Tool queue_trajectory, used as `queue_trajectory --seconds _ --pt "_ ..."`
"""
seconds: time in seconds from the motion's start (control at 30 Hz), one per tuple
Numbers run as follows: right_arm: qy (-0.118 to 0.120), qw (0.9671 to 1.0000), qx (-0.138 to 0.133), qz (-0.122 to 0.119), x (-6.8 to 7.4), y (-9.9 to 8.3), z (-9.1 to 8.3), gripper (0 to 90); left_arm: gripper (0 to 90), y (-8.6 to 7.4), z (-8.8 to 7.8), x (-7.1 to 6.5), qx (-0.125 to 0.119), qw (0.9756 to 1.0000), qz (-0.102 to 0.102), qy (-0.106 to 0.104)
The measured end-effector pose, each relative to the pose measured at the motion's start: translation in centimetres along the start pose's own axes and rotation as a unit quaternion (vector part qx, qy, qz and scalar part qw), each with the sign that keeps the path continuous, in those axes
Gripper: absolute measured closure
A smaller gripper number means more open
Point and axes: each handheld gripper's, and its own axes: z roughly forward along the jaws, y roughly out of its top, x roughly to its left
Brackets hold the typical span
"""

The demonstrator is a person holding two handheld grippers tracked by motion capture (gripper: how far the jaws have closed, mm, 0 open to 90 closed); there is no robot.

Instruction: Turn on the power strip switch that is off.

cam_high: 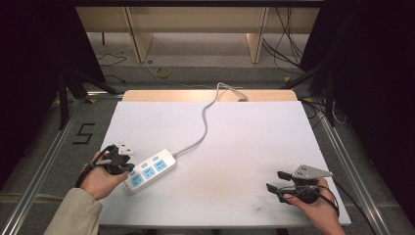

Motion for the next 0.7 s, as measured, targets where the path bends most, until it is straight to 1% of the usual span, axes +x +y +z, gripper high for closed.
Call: queue_trajectory --seconds 0.1,0.17,0.27,0.5,0.7 --pt "-0.001 1.0 0.0 -0.001 -0.03 0.01 -0.01 33.7 89.9 0.22 0.11 0.18 0.008 0.9999 0.014 -0.005" --pt "-0.001 1.0 0.0 0.0 -0.02 0.02 -0.03 33.7 89.9 0.29 0.21 0.29 0.012 0.9997 0.022 -0.001" --pt "-0.001 1.0 -0.001 0.0 -0.01 0.01 -0.04 33.7 89.9 0.34 0.45 0.36 0.017 0.9995 0.027 -0.004" --pt "-0.002 1.0 -0.002 0.0 -0.06 0.0 -0.05 33.7 89.9 0.66 0.87 0.41 0.04 0.9979 0.049 -0.013" --pt "-0.001 1.0 -0.001 0.0 -0.04 0.01 -0.05 33.7 89.9 0.95 1.0 0.48 0.061 0.9964 0.055 -0.02"
